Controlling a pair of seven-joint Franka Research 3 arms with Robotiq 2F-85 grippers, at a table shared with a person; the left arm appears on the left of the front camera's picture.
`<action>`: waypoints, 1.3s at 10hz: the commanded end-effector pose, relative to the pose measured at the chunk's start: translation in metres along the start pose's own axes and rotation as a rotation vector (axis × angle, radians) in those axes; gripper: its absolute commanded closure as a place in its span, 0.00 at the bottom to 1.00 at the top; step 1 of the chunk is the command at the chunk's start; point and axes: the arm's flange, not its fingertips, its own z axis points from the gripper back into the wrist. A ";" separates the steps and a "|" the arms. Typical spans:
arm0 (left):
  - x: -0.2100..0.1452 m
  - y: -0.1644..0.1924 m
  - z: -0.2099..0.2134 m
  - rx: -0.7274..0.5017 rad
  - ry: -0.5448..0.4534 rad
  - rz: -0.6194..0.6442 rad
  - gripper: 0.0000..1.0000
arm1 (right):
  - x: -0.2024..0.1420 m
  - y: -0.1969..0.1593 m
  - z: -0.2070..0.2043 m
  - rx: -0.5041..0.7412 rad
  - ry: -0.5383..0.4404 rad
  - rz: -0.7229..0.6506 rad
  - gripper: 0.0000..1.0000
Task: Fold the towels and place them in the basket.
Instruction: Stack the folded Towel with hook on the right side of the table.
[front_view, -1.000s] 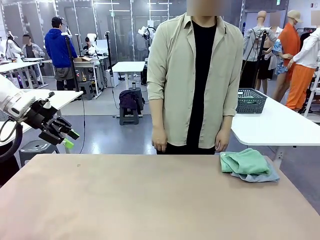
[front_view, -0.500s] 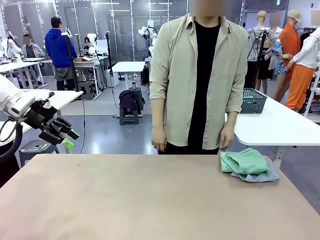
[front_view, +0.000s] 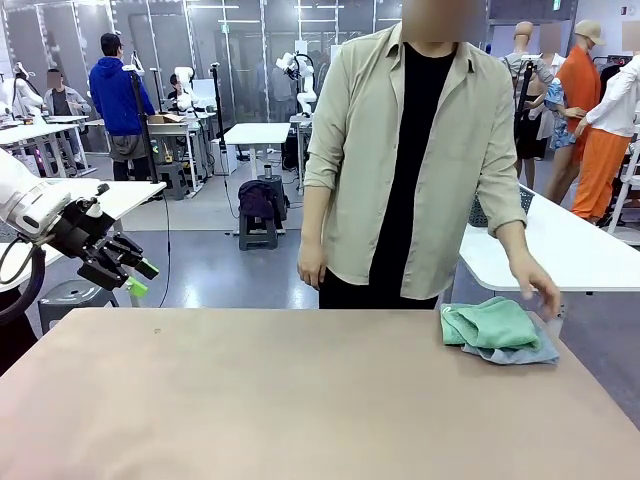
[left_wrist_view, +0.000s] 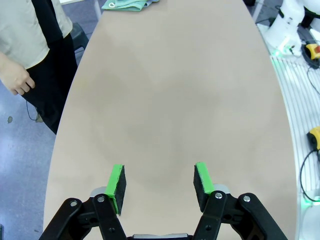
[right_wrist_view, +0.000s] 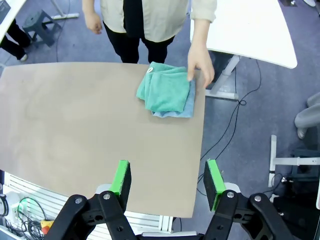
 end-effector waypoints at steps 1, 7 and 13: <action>0.001 -0.002 0.002 0.002 -0.002 -0.002 0.30 | -0.001 -0.001 0.001 -0.009 0.002 -0.004 0.27; 0.047 -0.004 0.107 -0.123 -0.081 0.264 0.30 | -0.002 -0.026 0.006 0.275 0.046 -0.110 0.26; 0.053 -0.030 0.210 -0.218 -0.625 1.078 0.30 | -0.044 -0.080 -0.023 0.692 0.201 -0.326 0.26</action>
